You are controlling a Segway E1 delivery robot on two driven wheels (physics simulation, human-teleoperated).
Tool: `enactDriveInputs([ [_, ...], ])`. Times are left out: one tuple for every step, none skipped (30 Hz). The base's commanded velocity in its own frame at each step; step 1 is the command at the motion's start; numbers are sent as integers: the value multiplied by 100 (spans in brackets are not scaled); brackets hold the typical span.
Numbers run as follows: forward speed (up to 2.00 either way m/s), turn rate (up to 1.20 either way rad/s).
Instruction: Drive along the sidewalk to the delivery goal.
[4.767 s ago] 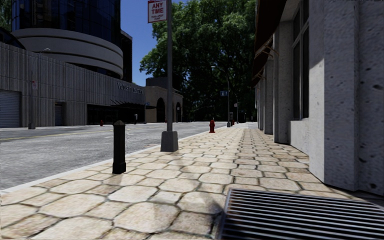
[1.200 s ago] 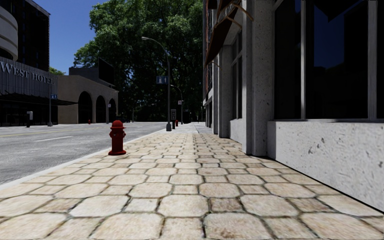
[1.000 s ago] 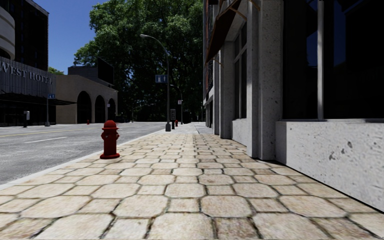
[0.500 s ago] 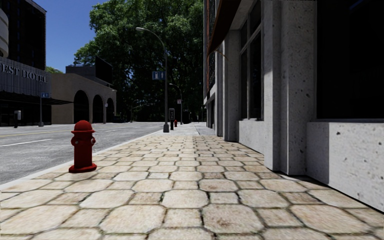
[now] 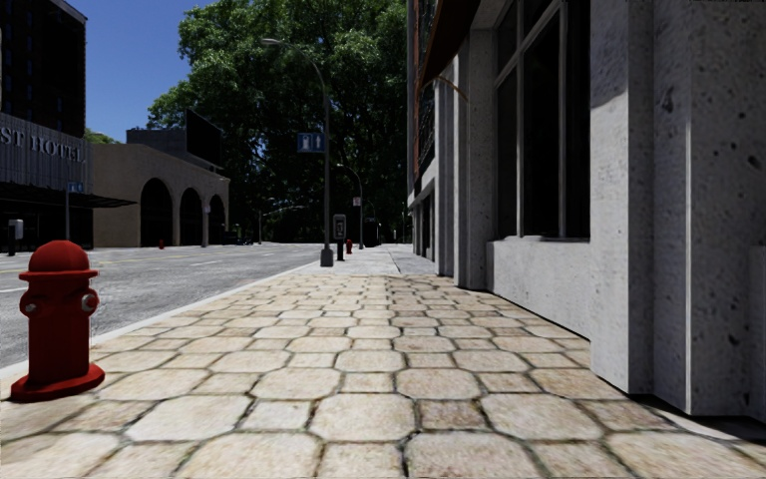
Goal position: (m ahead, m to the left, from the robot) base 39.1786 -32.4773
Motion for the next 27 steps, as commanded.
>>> enactDriveInputs([
  [200, 0],
  [200, 0],
  [200, 0],
  [200, 0],
  [200, 0],
  [200, 0],
  [200, 0],
  [200, 0],
  [200, 0],
  [200, 0],
  [200, 0],
  [200, 0],
  [200, 0],
  [200, 0],
  [200, 0],
  [200, 0],
  [200, 0],
  [200, 0],
  [200, 0],
  [200, 0],
  [200, 0],
  [200, 0],
  [200, 0],
  [200, 0],
  [200, 0],
  [200, 0],
  [200, 0],
])
